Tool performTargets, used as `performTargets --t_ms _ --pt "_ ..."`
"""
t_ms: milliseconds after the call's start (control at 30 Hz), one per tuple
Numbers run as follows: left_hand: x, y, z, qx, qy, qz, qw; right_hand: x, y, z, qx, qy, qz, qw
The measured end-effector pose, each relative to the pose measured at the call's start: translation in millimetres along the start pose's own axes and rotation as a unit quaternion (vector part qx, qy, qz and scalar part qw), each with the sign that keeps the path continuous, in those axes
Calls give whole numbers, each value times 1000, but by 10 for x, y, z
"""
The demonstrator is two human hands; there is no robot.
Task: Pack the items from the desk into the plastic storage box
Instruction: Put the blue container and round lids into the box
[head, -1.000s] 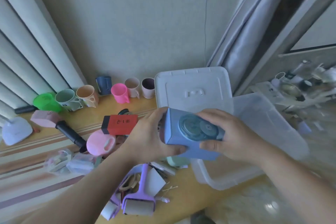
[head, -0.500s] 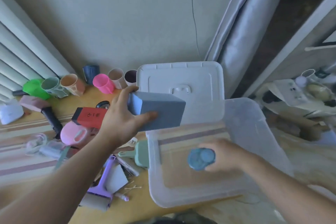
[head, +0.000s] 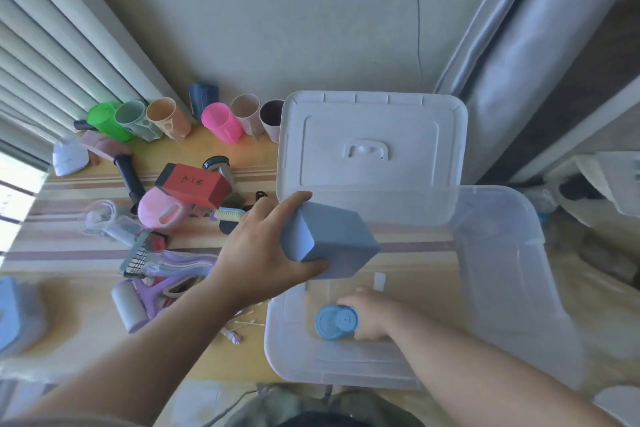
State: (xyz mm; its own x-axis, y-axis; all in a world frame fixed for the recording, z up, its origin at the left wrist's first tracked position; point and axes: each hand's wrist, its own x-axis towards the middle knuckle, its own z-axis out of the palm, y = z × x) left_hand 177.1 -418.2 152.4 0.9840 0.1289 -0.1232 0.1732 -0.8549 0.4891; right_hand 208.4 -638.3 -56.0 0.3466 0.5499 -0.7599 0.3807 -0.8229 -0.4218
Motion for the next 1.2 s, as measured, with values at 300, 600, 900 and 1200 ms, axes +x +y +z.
performTargets --t_ms 300,600,900,1200 --pt "72 65 316 -13 -36 -13 999 -1045 639 -703 123 129 81 981" --pt "230 352 687 59 -68 117 989 -1230 67 -891 173 286 -70 940" --pt "-123 -152 718 151 -36 160 975 -503 -157 -801 287 341 -64 893" --pt "-461 -486 754 247 -34 188 950 -176 -390 -830 270 325 -39 905"
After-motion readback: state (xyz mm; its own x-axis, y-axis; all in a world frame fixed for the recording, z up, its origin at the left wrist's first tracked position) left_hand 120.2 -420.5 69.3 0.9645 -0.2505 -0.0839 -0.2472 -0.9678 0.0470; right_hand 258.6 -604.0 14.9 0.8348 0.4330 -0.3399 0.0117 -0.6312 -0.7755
